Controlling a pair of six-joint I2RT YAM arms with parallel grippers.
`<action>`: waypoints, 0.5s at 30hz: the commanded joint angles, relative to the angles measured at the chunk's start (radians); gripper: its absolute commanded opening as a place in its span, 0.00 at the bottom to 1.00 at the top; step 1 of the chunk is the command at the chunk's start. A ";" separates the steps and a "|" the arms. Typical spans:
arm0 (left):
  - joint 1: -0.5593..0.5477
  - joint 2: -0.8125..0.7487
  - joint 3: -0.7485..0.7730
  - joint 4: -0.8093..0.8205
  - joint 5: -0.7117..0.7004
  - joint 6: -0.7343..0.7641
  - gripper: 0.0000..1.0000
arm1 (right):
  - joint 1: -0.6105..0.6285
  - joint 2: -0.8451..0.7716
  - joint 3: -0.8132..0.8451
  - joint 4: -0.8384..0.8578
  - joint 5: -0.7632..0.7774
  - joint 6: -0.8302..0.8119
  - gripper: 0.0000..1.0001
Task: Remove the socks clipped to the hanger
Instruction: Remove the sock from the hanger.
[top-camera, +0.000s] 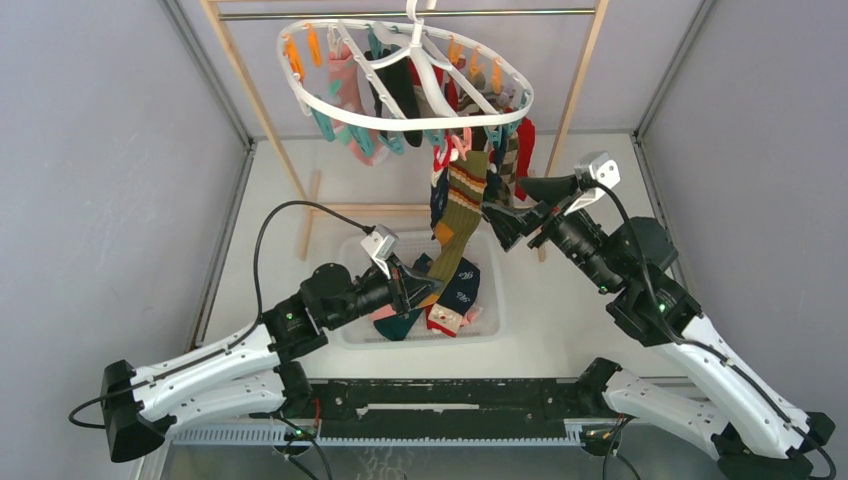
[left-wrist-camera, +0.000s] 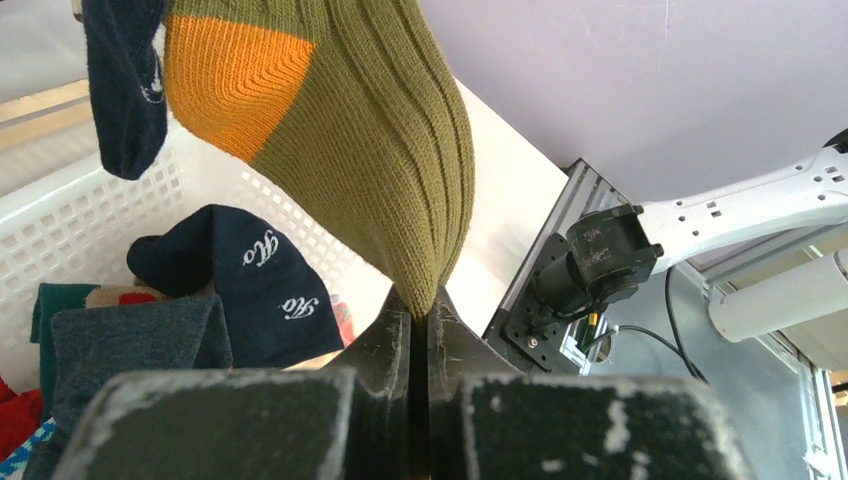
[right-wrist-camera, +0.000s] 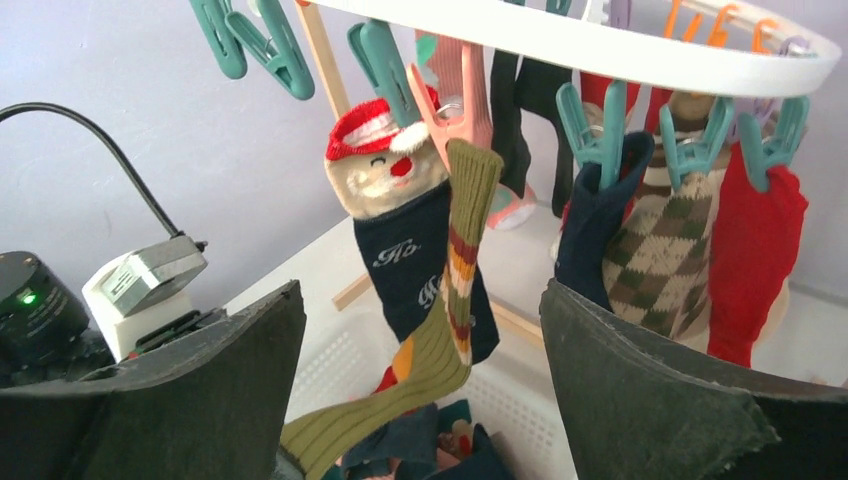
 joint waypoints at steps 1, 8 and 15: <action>-0.003 -0.020 0.074 0.010 -0.001 0.019 0.01 | -0.027 0.037 0.040 0.134 -0.035 -0.049 0.91; -0.004 -0.027 0.073 -0.001 -0.002 0.018 0.01 | -0.037 0.107 0.053 0.263 -0.073 -0.081 0.89; -0.003 -0.036 0.070 -0.011 -0.015 0.015 0.01 | -0.042 0.167 0.091 0.330 -0.057 -0.106 0.87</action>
